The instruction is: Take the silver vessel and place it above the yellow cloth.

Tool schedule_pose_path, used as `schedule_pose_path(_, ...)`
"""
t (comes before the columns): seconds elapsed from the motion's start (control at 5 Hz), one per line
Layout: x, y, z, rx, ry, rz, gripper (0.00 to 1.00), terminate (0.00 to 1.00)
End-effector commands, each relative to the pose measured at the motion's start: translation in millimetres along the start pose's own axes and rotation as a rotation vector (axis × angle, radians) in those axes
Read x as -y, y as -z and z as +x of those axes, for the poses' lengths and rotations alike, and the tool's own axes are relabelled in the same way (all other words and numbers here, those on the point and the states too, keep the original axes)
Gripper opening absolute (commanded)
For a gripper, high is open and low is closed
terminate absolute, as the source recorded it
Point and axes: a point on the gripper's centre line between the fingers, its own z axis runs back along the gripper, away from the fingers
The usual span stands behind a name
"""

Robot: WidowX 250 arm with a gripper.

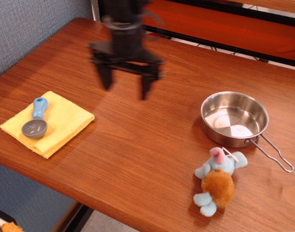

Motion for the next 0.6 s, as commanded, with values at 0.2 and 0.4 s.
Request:
schedule_pose_path(0.2, 88.5, 2.1, 38.5, 0.038, -0.021, -0.032, 1.0, 0.0)
schedule_pose_path(0.4, 102.7, 17.8, 42.6, 0.037, -0.032, -0.017, 1.0, 0.0)
